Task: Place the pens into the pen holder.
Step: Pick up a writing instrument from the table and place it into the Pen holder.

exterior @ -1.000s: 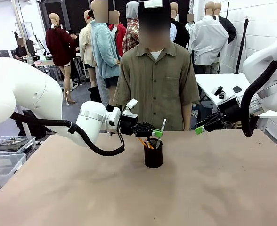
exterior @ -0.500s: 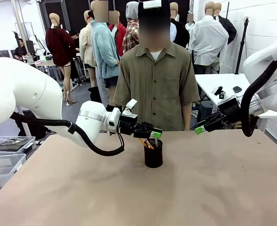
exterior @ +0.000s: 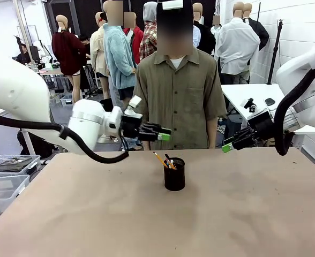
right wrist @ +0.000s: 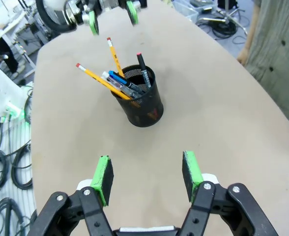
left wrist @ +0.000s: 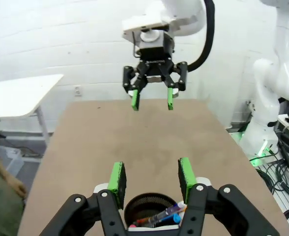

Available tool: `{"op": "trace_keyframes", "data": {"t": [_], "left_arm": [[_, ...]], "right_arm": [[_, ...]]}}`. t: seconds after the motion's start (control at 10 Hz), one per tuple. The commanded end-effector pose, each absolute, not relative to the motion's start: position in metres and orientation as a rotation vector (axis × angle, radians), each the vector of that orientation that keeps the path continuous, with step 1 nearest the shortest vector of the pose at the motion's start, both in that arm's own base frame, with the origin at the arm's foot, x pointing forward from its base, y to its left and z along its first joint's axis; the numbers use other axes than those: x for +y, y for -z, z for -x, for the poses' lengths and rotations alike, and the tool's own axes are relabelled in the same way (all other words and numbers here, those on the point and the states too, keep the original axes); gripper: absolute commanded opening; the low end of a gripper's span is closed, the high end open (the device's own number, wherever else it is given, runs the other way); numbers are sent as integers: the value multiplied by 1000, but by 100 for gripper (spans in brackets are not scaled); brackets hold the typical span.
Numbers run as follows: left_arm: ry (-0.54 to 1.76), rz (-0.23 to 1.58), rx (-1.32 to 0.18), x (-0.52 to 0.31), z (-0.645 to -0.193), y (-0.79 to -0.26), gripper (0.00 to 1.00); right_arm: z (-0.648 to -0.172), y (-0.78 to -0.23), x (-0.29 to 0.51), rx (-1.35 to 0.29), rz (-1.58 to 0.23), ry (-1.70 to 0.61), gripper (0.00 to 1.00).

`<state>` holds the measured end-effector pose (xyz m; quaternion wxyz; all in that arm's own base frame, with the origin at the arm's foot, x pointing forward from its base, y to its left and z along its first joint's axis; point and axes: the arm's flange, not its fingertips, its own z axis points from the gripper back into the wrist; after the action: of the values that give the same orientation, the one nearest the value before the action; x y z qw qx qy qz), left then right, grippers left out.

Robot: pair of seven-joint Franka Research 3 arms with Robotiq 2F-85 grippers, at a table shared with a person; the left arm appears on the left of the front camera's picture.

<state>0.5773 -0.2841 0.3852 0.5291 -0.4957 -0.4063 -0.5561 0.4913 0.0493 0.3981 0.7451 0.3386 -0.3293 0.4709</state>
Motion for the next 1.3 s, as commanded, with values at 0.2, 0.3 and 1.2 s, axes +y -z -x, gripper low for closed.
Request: {"op": "trace_keyframes", "data": {"t": [0.2,0.3,1.2], "left_arm": [[1081,877,-795,-197,-530,-446,58],[1026,788,-687,-173,-518,-451,58],[731,547,-526,-86,-474,-418,58]], "right_arm": [[-491,-398,50,-721,-739,-1034,71],[-491,-398,50,-721,-739,-1034,71],[-491,-398,50,-721,-739,-1034,71]]}}
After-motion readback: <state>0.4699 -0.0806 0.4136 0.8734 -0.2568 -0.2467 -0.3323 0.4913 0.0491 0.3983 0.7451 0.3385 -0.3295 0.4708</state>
